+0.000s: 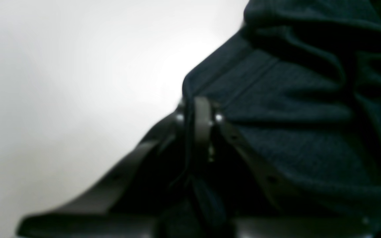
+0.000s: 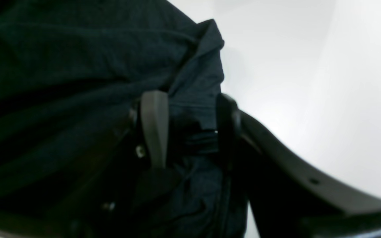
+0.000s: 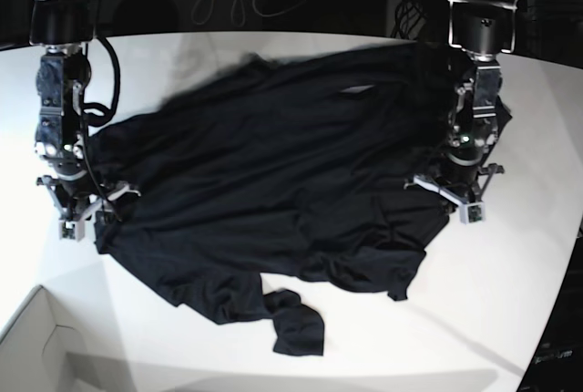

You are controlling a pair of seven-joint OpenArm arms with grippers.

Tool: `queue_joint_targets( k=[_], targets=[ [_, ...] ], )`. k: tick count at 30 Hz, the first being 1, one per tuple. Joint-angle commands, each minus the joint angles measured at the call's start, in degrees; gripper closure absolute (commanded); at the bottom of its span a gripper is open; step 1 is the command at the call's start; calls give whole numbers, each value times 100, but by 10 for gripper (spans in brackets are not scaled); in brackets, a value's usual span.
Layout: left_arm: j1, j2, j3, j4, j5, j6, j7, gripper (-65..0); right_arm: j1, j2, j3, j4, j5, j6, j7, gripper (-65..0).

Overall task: Layout the t-shirt on the table in an organized manner, then fold the t-shirt properly
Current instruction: 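Lift the grasped edge with both grippers and shake the shirt out, then drag the shirt edge with the left gripper along the shirt's side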

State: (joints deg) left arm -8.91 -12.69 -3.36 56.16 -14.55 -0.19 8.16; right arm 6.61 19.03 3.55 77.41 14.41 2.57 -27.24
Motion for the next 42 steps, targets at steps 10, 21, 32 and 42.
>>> queue_joint_targets(
  k=[10, 21, 32, 42],
  targets=[
    [587, -19, -627, 815, -53, -12, 542, -1, -103, 71, 18, 440, 31, -41, 135, -247],
    [1414, 7, -1999, 2256, -71, -12, 551, -1, -288, 62, 18, 563, 31, -41, 135, -247],
    [1677, -37, -2271, 2406, -862, -12, 551, -26, -411, -184, 10, 615, 31, -41, 135, -247],
    [1862, -2, -2403, 2951, -879, -12, 542, -417, -481, -175, 18, 765, 31, -41, 135, -251]
  ],
)
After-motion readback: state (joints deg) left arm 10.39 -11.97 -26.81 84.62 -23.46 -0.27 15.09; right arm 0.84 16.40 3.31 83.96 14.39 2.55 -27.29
